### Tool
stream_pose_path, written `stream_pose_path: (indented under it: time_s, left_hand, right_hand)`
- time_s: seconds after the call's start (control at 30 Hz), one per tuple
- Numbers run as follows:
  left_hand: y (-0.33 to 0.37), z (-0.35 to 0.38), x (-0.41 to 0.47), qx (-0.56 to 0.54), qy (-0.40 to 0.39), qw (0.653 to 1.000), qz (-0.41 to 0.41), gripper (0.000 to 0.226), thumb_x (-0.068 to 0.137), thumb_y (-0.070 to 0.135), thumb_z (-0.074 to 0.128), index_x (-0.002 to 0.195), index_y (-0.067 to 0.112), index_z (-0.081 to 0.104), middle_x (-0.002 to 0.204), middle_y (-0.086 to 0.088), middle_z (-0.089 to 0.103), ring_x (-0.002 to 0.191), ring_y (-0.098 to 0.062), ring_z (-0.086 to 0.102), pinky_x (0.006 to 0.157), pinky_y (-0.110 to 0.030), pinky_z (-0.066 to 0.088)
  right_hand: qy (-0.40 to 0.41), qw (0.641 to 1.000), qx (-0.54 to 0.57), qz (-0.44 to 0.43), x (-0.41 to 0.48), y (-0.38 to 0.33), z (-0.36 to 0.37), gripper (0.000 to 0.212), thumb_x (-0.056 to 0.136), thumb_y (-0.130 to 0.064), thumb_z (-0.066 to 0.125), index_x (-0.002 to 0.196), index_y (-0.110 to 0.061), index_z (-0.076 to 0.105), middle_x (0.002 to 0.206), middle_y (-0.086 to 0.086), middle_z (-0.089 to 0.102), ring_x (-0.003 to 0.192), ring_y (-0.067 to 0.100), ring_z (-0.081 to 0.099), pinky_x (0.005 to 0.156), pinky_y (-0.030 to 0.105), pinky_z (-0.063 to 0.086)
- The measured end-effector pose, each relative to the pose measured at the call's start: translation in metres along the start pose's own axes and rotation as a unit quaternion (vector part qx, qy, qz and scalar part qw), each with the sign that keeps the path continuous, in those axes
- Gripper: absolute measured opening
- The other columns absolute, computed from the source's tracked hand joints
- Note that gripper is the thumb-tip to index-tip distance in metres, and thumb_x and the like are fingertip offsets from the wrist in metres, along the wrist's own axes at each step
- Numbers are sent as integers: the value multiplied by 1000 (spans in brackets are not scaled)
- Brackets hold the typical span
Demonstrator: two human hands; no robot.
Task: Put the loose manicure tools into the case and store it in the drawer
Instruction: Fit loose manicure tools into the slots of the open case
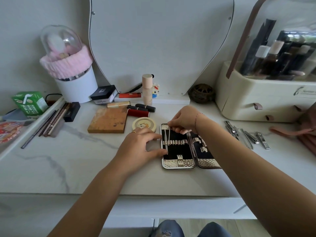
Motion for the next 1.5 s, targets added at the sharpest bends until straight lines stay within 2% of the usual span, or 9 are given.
stream_pose_path:
  time_s: [0.2, 0.33, 0.43, 0.53, 0.87, 0.97, 1.07, 1.27, 1.5]
  left_hand:
    - [0, 0, 0, -3, 4, 1000, -1, 68, 64, 71, 56, 114, 27, 64, 100, 19, 53, 97, -3, 44, 83, -22, 38]
    - [1, 0, -2, -11, 1, 1000, -4, 58, 70, 59, 66, 117, 25, 63, 103, 19, 51, 96, -1, 41, 82, -20, 34]
    - [1, -1, -2, -13, 3, 1000, -4, 57, 71, 56, 66, 118, 25, 63, 104, 19, 50, 94, -1, 40, 82, -20, 33]
    - [1, -1, -2, -15, 2, 1000, -8, 56, 71, 55, 67, 118, 25, 63, 104, 19, 50, 92, -1, 41, 81, -20, 33]
    - [1, -1, -3, -22, -4, 1000, -13, 56, 71, 55, 66, 118, 26, 62, 102, 21, 48, 91, 0, 42, 76, -11, 32]
    - [1, 0, -3, -24, -6, 1000, -14, 57, 70, 55, 66, 118, 25, 62, 102, 19, 49, 92, -2, 43, 76, -10, 32]
    - [1, 0, -3, -27, -7, 999, -17, 61, 68, 60, 62, 118, 26, 62, 103, 19, 49, 92, -3, 44, 77, -10, 33]
    - [2, 0, -2, -24, -9, 1000, -16, 66, 66, 65, 57, 118, 25, 62, 105, 16, 52, 94, -4, 45, 82, -22, 36]
    - [3, -1, -1, -22, -5, 1000, -11, 68, 65, 65, 56, 118, 24, 62, 103, 18, 50, 93, -3, 44, 80, -20, 35]
  right_hand:
    - [-9, 999, -7, -53, -14, 1, -9, 3, 81, -7, 69, 79, -5, 68, 61, 11, 65, 48, 14, 61, 50, 23, 56]
    - [108, 950, -198, -215, -39, -19, -24, 19, 88, -15, 60, 105, -17, 68, 88, -3, 63, 75, 12, 61, 78, 27, 52]
    - [87, 913, -267, -297, -52, -15, -3, 32, 92, -22, 55, 123, -26, 60, 109, -3, 53, 98, 11, 50, 90, 22, 37]
    - [95, 894, -308, -311, -49, -1, 6, 34, 94, -28, 50, 127, -35, 56, 120, -2, 49, 111, 18, 45, 95, 38, 36]
    - [45, 886, -339, -312, -49, 3, 15, 38, 98, -35, 38, 135, -41, 44, 150, -19, 29, 138, 6, 22, 101, 27, 13]
    - [85, 913, -250, -312, -44, -7, -1, 34, 96, -29, 46, 129, -31, 53, 139, -10, 48, 131, 10, 39, 110, 36, 25]
    - [149, 948, -126, -252, -25, -11, -26, 25, 92, -25, 55, 114, -21, 65, 110, -4, 67, 99, 8, 57, 89, 25, 41]
    - [104, 966, -120, -205, 4, -13, -19, 14, 86, -22, 64, 93, -15, 73, 83, -3, 66, 81, 10, 57, 75, 22, 42]
    - [87, 965, -110, -222, 3, -13, -20, 7, 84, -20, 65, 86, -14, 69, 80, -2, 64, 74, 10, 55, 69, 20, 43]
Point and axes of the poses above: each hand's wrist, its own x-axis towards the middle knuckle, its own z-axis out of the palm, y = z × x, the point moved 10 cm from there along x, towards the middle knuckle
